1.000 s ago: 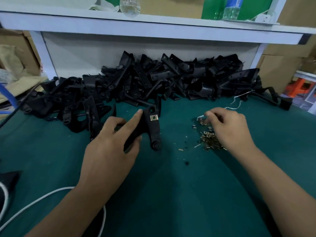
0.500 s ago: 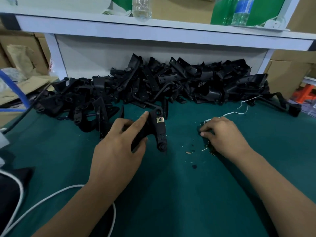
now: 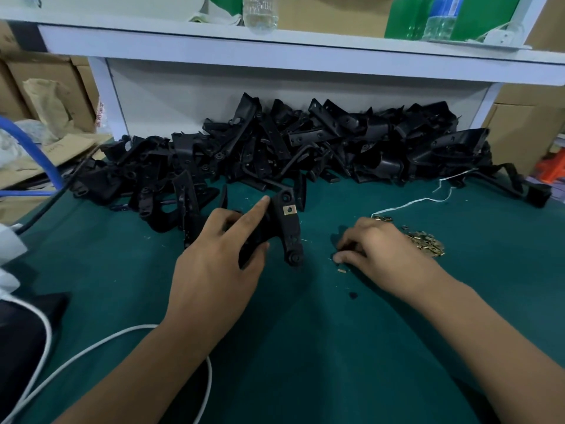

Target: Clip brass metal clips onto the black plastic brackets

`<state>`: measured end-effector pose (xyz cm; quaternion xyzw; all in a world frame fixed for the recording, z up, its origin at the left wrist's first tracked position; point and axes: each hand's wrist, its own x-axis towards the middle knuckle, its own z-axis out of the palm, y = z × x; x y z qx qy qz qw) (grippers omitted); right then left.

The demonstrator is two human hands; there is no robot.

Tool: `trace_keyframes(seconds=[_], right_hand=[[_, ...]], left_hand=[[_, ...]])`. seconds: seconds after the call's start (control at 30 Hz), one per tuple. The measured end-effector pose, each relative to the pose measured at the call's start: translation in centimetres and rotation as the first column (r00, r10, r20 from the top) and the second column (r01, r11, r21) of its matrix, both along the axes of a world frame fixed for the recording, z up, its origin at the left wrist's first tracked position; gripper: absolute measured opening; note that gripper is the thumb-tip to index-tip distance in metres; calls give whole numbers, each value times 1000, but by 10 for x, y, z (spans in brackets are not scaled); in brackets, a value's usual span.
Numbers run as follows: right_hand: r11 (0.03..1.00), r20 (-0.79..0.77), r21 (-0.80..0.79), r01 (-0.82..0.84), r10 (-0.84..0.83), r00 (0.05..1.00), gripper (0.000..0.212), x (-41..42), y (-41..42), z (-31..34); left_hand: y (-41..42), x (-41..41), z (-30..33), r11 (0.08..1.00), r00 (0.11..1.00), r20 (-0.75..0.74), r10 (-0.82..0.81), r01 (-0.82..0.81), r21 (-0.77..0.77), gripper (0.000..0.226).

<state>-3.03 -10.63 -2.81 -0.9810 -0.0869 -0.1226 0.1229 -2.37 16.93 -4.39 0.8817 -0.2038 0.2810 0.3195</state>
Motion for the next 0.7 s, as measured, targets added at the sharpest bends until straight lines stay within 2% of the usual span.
trace_keyframes(seconds=[0.2, 0.27, 0.3, 0.33, 0.37, 0.4, 0.43, 0.47, 0.5, 0.53, 0.6, 0.7], right_hand=[[996, 69, -86, 26, -20, 997, 8, 1, 7, -1], [999, 80, -12, 47, -46, 996, 8, 1, 4, -1], [997, 86, 60, 54, -59, 995, 7, 0, 4, -2], [979, 81, 195, 54, -71, 994, 6, -1, 6, -3], [913, 37, 405, 49, -70, 997, 5, -4, 11, -3], [766, -28, 642, 31, -18, 999, 6, -7, 19, -2], [564, -66, 825, 19, 63, 996, 7, -10, 27, 0], [365, -68, 931, 13, 139, 988, 11, -13, 34, 1], [231, -54, 973, 8, 193, 980, 17, -15, 40, 2], [147, -41, 989, 7, 231, 972, 22, -17, 46, 3], [60, -14, 998, -3, 271, 963, 28, -20, 55, 6], [40, 24, 999, -35, 264, 964, 27, -23, 59, 8]], left_hand=[[1, 2, -2, 1000, 1000, -6, 3, -3, 4, 63], [1, 2, -2, 1000, 1000, -11, 3, -3, -1, 63], [1, 2, -1, 1000, 1000, -13, 3, -3, -3, 63], [2, 2, -1, 1000, 1000, -13, 1, -1, -2, 62], [1, 2, -1, 1000, 1000, -12, -1, 1, 0, 62], [2, 2, -1, 1000, 1000, -10, -5, 5, 3, 62], [2, 2, -1, 1000, 1000, -10, -8, 9, 5, 62], [2, 2, -1, 1000, 1000, -10, -11, 11, 6, 61], [2, 3, -2, 1000, 1000, -8, -11, 11, 8, 61], [2, 3, -2, 1000, 1000, -6, -9, 9, 9, 62], [3, 4, -2, 1000, 1000, -5, -8, 8, 13, 63], [4, 4, 0, 999, 1000, 11, -17, 17, 40, 65]])
